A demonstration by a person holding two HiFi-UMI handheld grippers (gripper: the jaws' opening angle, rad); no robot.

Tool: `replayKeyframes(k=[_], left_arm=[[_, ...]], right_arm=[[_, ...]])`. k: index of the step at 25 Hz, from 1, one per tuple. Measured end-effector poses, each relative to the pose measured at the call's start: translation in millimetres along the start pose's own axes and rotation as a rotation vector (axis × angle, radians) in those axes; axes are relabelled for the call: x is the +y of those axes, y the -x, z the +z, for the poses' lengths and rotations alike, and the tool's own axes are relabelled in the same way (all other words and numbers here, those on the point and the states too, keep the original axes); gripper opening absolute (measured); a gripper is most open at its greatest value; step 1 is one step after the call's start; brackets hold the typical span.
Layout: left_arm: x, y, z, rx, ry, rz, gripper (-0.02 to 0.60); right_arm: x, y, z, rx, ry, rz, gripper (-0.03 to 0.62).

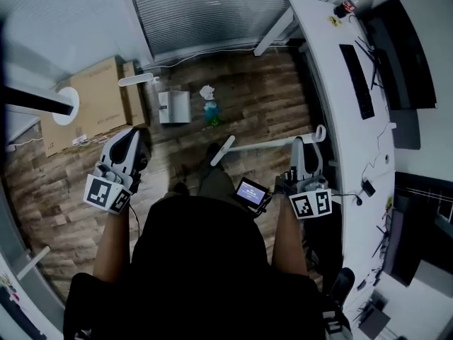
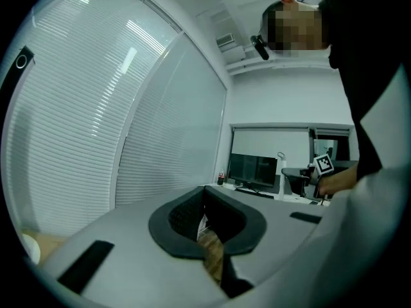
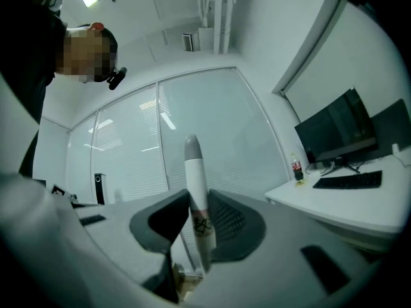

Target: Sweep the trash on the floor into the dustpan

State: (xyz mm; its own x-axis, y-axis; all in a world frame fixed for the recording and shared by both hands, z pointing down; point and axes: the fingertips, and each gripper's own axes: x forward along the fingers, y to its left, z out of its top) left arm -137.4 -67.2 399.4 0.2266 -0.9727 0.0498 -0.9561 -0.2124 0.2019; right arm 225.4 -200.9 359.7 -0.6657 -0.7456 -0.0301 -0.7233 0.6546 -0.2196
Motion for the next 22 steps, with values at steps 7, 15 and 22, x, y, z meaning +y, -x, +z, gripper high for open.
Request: replayKeyframes(k=[7,15,22], left_arm=[[13.2,-57.7,11.8,0.014,-0.017,0.111,-0.006],[38.9,-108.7,10.9,0.138,-0.115,0.181,0.029],[84.0,-139.5,-18.1,0.467,-0.390,0.084,0.095]], right_arm=[[-58.1,-63.6,3.4,0.015,-0.042,0.184,0.100],[-107.6,-134.8,-8.6,0.058,-0.047,0.335,0.104],[-144.5,-187.5,-25.2,0.085,-0.031,0.390,0.106]])
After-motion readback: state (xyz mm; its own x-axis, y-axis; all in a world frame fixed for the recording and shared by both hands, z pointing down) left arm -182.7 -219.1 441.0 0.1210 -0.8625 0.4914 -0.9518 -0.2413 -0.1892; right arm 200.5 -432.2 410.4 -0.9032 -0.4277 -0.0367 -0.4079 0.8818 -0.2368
